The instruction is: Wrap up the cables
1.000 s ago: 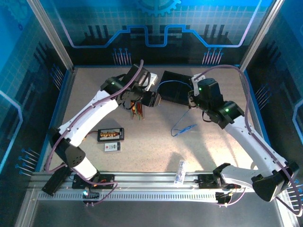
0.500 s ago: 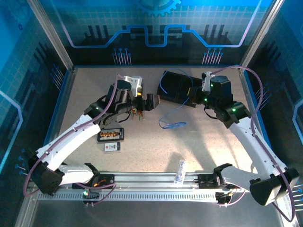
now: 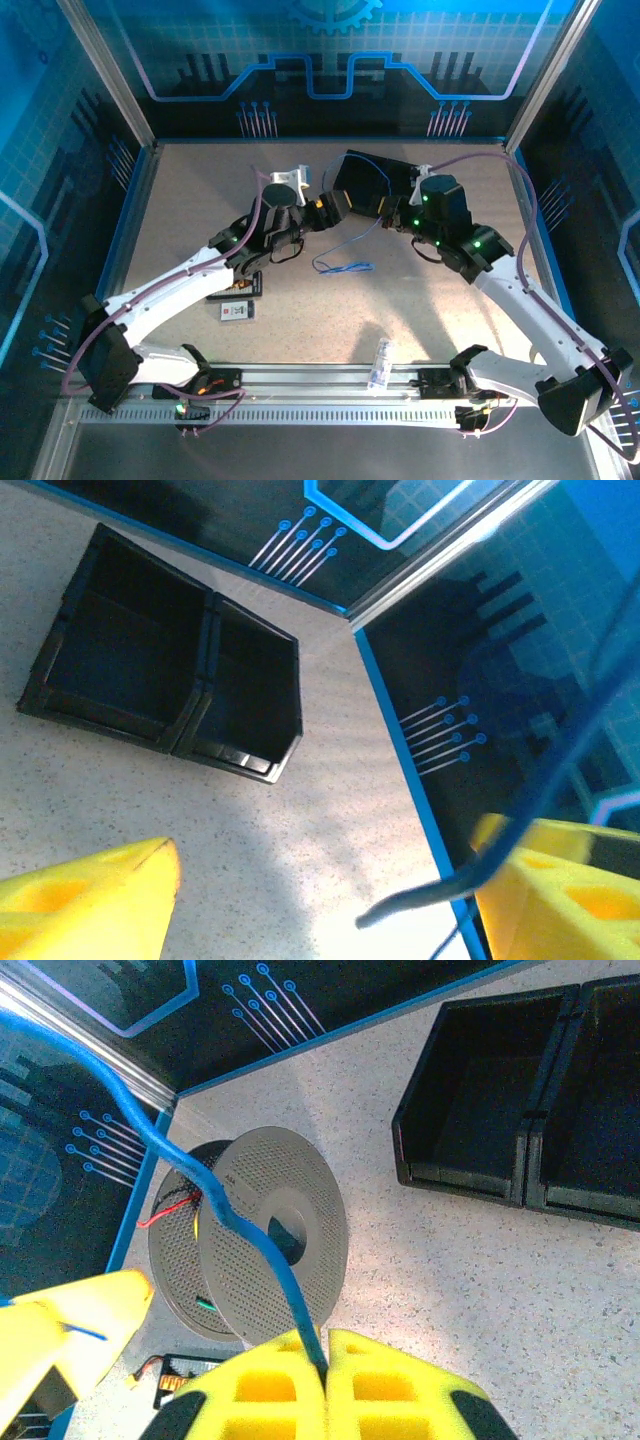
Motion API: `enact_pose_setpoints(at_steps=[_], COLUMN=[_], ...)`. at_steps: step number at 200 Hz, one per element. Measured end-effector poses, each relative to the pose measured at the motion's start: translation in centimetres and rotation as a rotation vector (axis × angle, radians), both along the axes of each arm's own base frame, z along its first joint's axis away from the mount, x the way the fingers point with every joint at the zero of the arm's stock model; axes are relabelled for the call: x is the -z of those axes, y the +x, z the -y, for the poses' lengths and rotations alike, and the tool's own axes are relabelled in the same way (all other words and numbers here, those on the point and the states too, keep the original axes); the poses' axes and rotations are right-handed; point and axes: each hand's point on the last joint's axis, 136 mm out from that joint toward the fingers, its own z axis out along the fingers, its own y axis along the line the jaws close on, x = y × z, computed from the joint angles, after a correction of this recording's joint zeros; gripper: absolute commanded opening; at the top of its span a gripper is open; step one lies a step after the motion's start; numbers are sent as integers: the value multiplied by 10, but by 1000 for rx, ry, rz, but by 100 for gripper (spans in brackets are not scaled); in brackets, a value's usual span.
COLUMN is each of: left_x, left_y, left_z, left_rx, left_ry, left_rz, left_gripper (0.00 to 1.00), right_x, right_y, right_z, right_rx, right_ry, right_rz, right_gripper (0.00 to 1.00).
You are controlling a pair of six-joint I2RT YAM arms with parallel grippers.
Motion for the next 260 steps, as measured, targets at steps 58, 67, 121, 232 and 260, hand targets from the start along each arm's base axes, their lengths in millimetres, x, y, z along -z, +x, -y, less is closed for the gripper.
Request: enact_pose_setpoints(at_steps=[58,67,121,232,260], left_x=[-1,-4,-25,-22,-46], left_y=[10,9,13,-26,-35], left_z=[-13,-15,-12,-59,-96], left_rx=[-82,-83,44,103,-23], left_ry=[59,86,455,590,504], left_rz=[11,13,-4,-18,32], left_gripper=[0,0,0,99,99], right_x=[-11,-11,-15,-15,-1], right_y=[-8,-9,-1,35,45], right_z=[6,8,43,22,13], right_rx=[18,18,70,-7,11], right_ry=[-4,-21,-337,-259,-165], right_rz=[47,53,92,32,-41], right_gripper=[0,0,0,0,0])
